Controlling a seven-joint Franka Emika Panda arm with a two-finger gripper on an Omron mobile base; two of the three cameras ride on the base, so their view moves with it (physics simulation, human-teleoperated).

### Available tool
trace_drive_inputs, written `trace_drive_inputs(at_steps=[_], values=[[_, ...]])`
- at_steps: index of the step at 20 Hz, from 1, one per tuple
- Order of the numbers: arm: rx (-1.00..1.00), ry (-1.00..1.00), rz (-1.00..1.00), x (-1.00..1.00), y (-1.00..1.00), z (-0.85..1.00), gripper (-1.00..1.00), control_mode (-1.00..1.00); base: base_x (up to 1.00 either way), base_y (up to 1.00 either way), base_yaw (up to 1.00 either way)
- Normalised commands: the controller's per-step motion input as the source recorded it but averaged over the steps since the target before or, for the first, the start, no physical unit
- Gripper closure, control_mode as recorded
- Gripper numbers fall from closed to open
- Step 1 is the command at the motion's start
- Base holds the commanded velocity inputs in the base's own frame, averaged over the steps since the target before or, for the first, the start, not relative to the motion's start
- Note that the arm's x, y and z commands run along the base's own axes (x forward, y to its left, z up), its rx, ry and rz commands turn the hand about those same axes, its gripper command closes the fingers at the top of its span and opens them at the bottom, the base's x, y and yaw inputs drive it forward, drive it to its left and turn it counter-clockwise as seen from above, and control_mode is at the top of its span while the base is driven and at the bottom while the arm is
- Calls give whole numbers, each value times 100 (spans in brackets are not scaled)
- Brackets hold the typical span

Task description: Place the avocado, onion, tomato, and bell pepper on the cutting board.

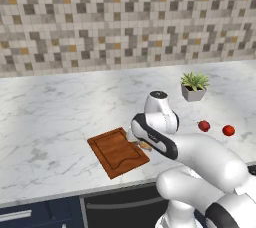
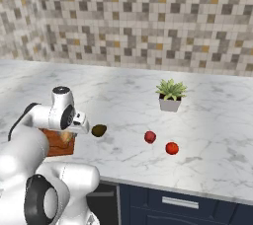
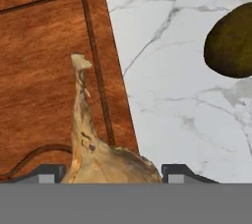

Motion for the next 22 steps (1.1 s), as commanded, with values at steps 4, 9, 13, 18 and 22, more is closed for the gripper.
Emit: trace_drive_inputs(at_steps=[4, 9, 13, 18, 22], values=[[-6, -3, 0, 3, 100, 23, 100, -100, 0, 0, 0], [-8, -5, 0, 5, 85, 4, 100, -100, 0, 0, 0], [-9, -1, 0, 18, 52, 0, 100, -100, 0, 0, 0], [-6, 0, 0, 46, 49, 0, 100, -100, 0, 0, 0], [-3, 0, 0, 42, 21, 0, 100, -100, 0, 0, 0]])
